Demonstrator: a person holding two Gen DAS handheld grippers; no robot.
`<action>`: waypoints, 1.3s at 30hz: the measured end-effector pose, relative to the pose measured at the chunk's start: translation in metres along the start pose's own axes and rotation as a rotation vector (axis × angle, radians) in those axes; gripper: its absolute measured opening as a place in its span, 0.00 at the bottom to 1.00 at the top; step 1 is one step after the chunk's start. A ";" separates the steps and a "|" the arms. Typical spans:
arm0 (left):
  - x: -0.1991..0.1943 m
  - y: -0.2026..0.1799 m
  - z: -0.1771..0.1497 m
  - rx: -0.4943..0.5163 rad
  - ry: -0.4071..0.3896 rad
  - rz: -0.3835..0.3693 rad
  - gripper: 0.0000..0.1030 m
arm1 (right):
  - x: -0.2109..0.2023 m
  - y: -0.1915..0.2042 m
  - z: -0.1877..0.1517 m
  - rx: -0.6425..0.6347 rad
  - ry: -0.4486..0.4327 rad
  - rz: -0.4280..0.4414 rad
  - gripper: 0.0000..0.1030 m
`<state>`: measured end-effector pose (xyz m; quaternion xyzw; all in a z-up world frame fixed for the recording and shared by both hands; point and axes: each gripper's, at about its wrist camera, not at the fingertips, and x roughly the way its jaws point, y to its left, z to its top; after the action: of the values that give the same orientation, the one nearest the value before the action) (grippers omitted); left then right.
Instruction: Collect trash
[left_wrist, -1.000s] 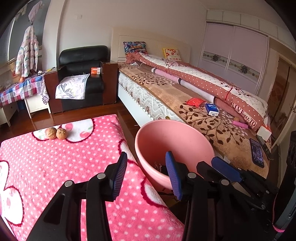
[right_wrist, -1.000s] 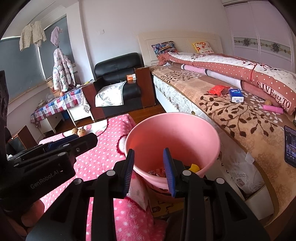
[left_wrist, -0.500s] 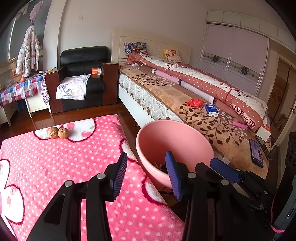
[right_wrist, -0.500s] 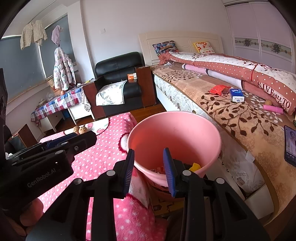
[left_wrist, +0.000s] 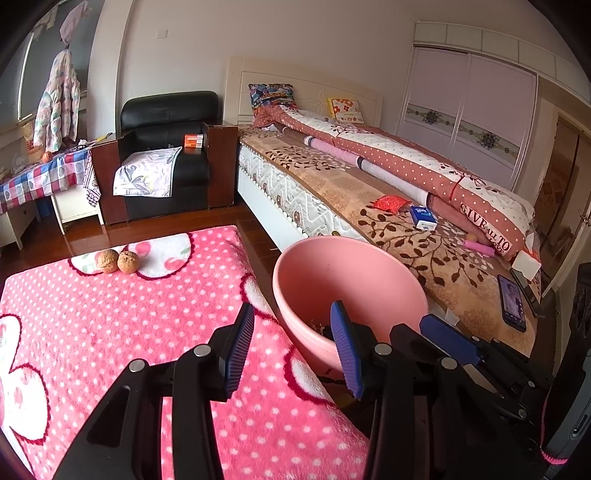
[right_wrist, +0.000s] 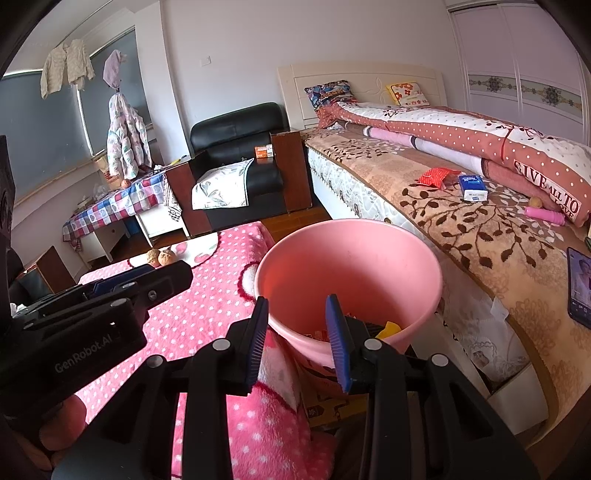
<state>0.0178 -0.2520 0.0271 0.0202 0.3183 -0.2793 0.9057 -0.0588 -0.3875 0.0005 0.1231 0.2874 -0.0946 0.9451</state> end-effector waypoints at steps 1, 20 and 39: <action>0.000 0.000 -0.001 0.000 0.000 0.000 0.42 | 0.000 0.000 0.000 0.000 0.001 0.000 0.32; -0.002 0.000 -0.002 -0.002 0.001 0.000 0.42 | -0.003 0.004 -0.005 -0.006 0.006 0.003 0.32; -0.002 0.008 -0.007 -0.021 0.023 0.015 0.42 | 0.000 0.011 -0.009 -0.026 0.025 0.003 0.32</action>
<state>0.0165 -0.2424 0.0212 0.0164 0.3311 -0.2688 0.9043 -0.0610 -0.3747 -0.0049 0.1124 0.3001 -0.0882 0.9431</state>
